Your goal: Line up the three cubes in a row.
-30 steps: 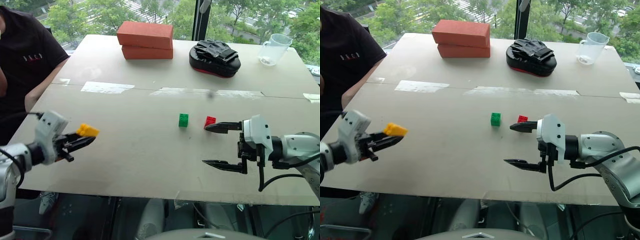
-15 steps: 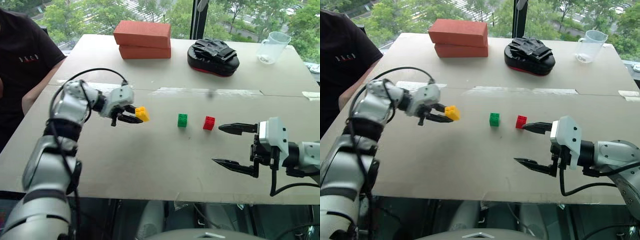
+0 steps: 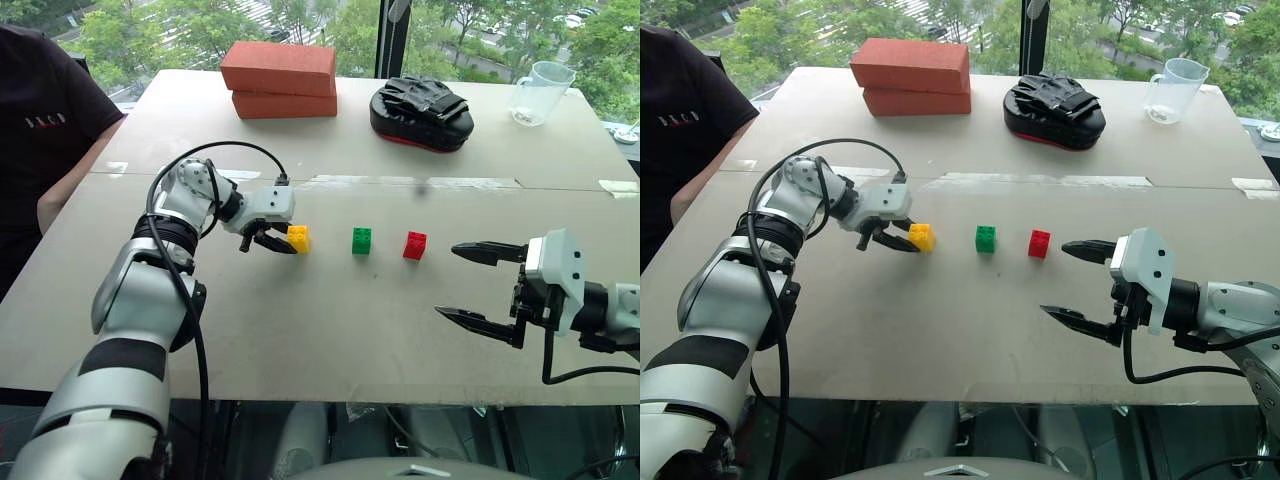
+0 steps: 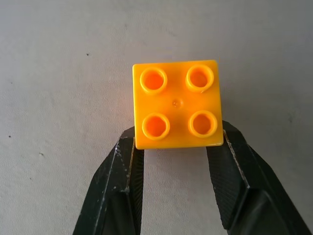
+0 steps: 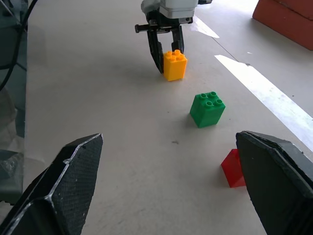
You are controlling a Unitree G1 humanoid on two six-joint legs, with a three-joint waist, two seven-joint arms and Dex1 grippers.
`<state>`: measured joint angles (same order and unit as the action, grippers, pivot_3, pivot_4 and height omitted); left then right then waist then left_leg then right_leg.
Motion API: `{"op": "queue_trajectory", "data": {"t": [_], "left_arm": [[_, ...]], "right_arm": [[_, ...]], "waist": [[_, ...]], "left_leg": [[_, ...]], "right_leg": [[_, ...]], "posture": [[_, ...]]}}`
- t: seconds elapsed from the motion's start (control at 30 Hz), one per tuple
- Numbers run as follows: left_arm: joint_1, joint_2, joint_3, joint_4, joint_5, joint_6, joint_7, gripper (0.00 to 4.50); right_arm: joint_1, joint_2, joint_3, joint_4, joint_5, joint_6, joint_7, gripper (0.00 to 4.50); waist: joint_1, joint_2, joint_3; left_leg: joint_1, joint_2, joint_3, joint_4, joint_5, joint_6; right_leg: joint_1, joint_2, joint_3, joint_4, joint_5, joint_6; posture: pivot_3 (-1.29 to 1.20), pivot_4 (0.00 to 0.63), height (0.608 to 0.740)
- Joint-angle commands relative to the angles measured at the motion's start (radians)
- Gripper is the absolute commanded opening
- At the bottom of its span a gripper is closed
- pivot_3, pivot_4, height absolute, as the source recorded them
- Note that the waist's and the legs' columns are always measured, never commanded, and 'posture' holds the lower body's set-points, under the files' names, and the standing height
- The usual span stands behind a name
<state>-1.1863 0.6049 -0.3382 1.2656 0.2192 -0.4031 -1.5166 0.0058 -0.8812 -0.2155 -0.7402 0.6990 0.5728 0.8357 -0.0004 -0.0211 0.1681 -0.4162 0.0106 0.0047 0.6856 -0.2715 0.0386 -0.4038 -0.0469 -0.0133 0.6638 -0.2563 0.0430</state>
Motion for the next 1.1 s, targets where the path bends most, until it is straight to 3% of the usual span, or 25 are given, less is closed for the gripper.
{"op": "queue_trajectory", "data": {"t": [0.03,0.4,0.43,0.5,0.53,0.6,0.8,0.93,1.03,1.1], "left_arm": [[-0.044,-0.001,0.009,0.005,0.025,-0.04,0.012,1.27],[-0.073,-0.042,0.022,0.028,0.055,-0.056,0.029,1.27],[-0.073,-0.045,0.023,0.03,0.055,-0.056,0.028,2.32],[-0.073,-0.046,0.025,0.03,0.058,-0.057,0.045,3.0],[-0.072,-0.047,0.027,0.03,0.059,-0.058,0.058,3.64],[-0.068,-0.042,0.045,0.027,0.044,-0.048,0.062,4.46],[-0.012,0.061,0.183,-0.066,-0.106,0.062,-0.075,4.46],[0.195,0.164,0.3,-0.38,-0.255,0.303,-0.088,4.46],[0.518,0.228,0.474,-0.863,-0.429,0.657,0.025,4.46],[0.74,0.217,0.626,-1.173,-0.536,0.883,0.158,4.46]], "right_arm": [[0.005,-0.007,-0.047,-0.024,0.013,0.003,-0.015,4.5],[0.024,-0.002,-0.063,-0.072,0.031,0.03,-0.064,4.5],[0.027,-0.001,-0.063,-0.074,0.03,0.03,-0.068,4.5],[0.034,-0.002,-0.067,-0.077,0.032,0.031,-0.072,4.5],[0.038,-0.002,-0.068,-0.078,0.033,0.03,-0.072,4.5],[0.046,-0.003,-0.073,-0.079,0.033,0.031,-0.073,4.5],[0.082,0.007,-0.092,-0.066,0.03,0.022,-0.075,4.5],[0.146,0.011,-0.109,-0.038,-0.013,0.005,-0.071,4.5],[0.198,0.028,-0.146,0.003,-0.047,-0.016,-0.077,4.5],[0.225,0.046,-0.169,0.04,-0.083,-0.036,-0.092,4.5]], "waist": [[0.0,0.0,0.0],[0.008,0.0,0.0],[0.008,0.0,0.0],[0.008,0.0,0.0],[0.008,0.0,0.0],[0.009,0.0,0.0],[-0.001,0.0,0.0],[-0.015,0.0,0.0],[-0.019,0.001,-0.001],[-0.018,0.001,-0.001]], "left_leg": [[0.0,0.0,0.0,0.0,0.0,0.0],[0.0,0.0,0.0,0.0,0.0,0.0],[0.0,0.0,0.0,0.0,0.0,0.0],[0.0,0.0,0.0,0.0,0.0,0.0],[0.0,0.0,0.0,0.0,0.0,0.0],[0.0,0.0,0.0,0.0,0.0,0.0],[0.0,0.0,0.0,0.0,0.0,0.0],[0.001,0.003,0.0,0.0,0.0,0.0],[0.002,0.004,0.001,0.0,0.001,-0.002],[0.001,0.006,0.001,0.0,0.002,-0.004]], "right_leg": [[0.0,0.0,0.0,0.0,0.0,0.0],[0.0,0.0,0.0,0.0,0.0,0.0],[0.0,0.0,0.0,0.0,0.0,0.0],[0.0,0.0,0.0,0.0,0.0,0.0],[0.0,0.0,0.0,0.0,0.0,0.0],[0.0,0.0,0.0,0.001,0.0,0.0],[0.0,0.0,0.0,0.001,0.0,0.0],[0.0,0.0,0.001,0.001,0.0,0.0],[0.0,-0.001,0.003,0.002,0.0,0.0],[0.0,-0.006,0.007,0.0,0.0,0.0]], "posture": [[0.0,0.15,0.737],[0.0,0.15,0.737],[0.0,0.15,0.737],[0.0,0.15,0.737],[0.0,0.15,0.737],[0.0,0.15,0.737],[0.0,0.15,0.737],[0.0,0.15,0.737],[0.0,0.15,0.737],[0.0,0.15,0.737]]}}
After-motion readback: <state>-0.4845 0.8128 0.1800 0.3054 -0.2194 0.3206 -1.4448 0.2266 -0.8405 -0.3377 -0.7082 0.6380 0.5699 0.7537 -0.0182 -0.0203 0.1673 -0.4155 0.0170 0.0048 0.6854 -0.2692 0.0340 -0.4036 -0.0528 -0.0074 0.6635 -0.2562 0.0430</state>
